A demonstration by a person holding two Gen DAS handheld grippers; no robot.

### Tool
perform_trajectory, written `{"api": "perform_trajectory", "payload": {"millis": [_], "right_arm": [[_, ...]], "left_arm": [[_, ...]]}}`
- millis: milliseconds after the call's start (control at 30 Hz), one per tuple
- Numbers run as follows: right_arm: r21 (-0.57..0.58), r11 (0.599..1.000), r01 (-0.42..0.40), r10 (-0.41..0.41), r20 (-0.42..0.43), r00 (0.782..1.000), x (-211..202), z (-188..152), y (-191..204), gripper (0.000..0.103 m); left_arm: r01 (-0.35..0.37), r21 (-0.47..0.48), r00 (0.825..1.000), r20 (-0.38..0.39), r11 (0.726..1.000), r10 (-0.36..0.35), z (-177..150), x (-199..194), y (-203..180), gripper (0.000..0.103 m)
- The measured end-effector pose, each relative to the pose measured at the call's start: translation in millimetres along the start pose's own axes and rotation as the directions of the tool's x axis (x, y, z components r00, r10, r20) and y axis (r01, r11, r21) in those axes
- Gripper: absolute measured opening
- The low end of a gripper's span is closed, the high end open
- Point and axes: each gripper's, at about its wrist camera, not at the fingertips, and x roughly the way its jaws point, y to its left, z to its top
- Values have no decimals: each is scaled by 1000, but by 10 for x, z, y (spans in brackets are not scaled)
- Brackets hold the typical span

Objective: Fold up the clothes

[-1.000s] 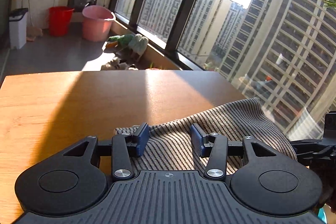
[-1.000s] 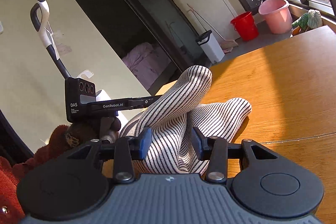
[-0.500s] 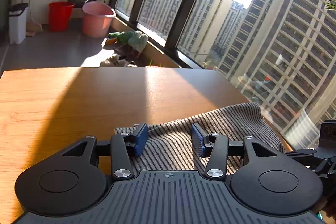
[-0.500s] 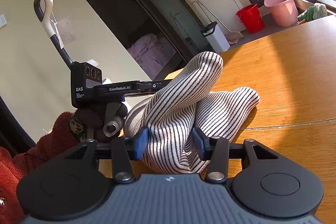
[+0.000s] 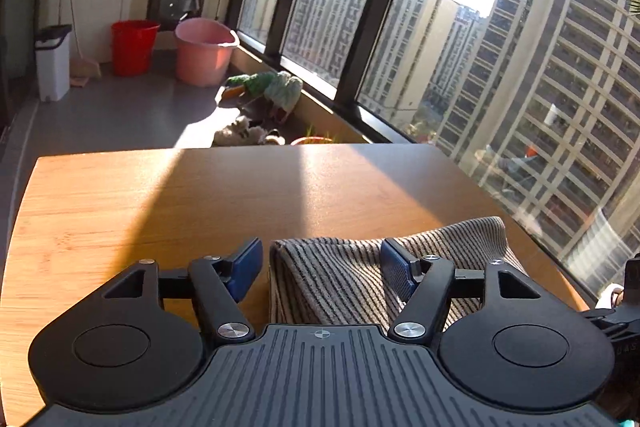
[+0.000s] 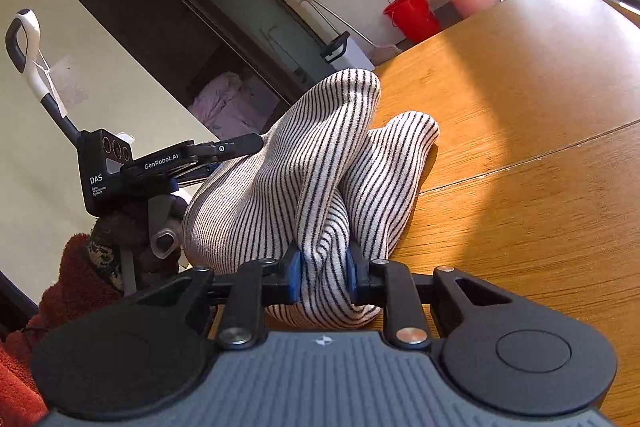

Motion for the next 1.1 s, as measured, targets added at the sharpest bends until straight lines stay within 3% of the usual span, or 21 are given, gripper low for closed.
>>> {"api": "perform_trajectory", "payload": {"millis": [100,267,500,600,733,867,1067,1100], "right_arm": [[-42,999,30,-30,-8,1000,25,9,74,21],[-67,997,46,-46,3,999,30,-1,109,21],[-135,987,85,-83,21,996,26,-6,192,24],[-142,987,81,-78,27,997,16,-1,175,25],[-139,988,71,-67,32,997,4,0,158,26],[-147,987,71,-65,42,997,-21,-29,155,26],[-143,988,52,-44,63,997,-100,-3,130,31],[-124,992,33,-24,74,997,-141,11,117,22]], "left_arm": [[65,122,997,43,990,-71,170,-158,-338,83],[196,217,975,58,956,-213,281,-193,-820,86],[310,260,950,-37,914,-311,144,85,-1176,86],[274,293,961,-45,916,-273,131,166,-1213,86],[138,353,990,-75,925,-119,48,345,-1109,86],[51,327,990,-138,944,-6,-82,520,-899,86],[64,228,986,-166,972,-26,-79,551,-687,88],[60,231,986,-164,971,-22,-72,540,-688,89]]}}
